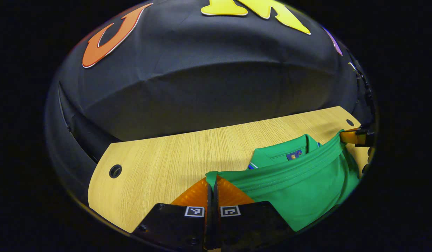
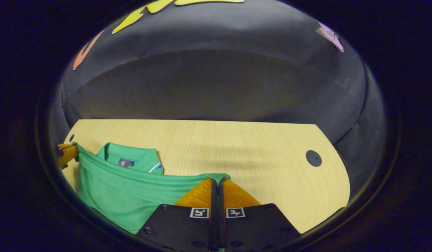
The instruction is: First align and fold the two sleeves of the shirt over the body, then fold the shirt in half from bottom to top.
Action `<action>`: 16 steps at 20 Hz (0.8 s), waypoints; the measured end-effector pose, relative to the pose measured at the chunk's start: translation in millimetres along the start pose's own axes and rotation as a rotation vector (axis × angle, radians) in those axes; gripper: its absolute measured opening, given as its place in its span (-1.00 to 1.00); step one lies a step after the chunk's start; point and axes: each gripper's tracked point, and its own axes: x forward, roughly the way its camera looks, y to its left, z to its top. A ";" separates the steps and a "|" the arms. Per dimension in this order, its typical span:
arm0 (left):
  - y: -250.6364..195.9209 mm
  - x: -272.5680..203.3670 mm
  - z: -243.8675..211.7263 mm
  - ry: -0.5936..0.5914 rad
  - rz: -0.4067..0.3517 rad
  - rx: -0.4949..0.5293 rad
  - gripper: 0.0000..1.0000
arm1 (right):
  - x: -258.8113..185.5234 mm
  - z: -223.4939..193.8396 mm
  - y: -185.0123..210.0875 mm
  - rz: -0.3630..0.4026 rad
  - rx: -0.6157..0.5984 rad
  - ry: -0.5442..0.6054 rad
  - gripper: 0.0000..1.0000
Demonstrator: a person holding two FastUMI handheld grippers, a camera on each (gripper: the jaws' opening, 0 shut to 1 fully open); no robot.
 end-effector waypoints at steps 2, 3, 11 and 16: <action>-2.6 3.7 -13.7 0.042 -0.006 0.007 -0.95 | 5.6 -3.7 4.5 -0.005 -0.013 0.000 -0.95; -4.2 4.7 -23.6 0.074 -0.012 0.003 -0.94 | 6.7 -1.3 4.9 -0.009 -0.016 -0.007 -0.94; -12.0 -22.0 -19.8 0.073 -0.058 -0.154 0.29 | -22.8 9.8 2.9 -0.013 0.043 -0.015 0.56; -31.4 -68.4 3.6 0.052 -0.119 -0.279 0.70 | -83.6 38.3 2.3 0.000 0.047 -0.095 0.86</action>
